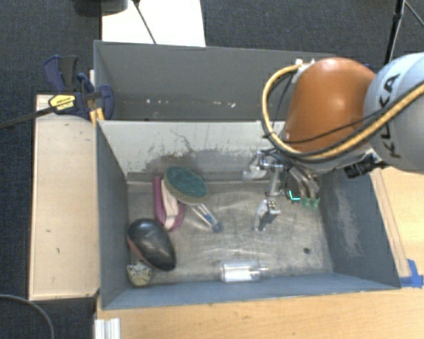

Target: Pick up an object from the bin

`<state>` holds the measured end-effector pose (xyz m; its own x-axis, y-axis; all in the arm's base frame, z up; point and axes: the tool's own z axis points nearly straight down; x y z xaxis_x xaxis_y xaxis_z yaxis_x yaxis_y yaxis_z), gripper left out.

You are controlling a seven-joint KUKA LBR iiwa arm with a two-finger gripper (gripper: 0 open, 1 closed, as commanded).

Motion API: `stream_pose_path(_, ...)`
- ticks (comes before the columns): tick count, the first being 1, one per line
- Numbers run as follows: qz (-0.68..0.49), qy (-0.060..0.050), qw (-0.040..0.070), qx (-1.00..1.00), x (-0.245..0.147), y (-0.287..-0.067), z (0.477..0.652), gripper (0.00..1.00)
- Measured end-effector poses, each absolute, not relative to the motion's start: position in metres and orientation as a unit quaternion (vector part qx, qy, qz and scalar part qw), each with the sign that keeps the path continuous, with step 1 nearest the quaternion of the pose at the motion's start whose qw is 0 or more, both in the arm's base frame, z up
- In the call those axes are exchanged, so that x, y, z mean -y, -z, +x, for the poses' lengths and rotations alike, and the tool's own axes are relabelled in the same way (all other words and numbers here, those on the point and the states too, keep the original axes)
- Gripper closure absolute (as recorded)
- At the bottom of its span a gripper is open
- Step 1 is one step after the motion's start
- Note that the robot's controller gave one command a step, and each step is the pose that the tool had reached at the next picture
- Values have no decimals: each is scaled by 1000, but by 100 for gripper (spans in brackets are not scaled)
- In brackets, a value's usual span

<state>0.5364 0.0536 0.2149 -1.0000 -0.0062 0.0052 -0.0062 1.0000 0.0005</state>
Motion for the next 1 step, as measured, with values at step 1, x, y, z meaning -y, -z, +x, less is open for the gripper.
stream_pose_path(1,-61,0,-4,998,-119,-71,529,0)
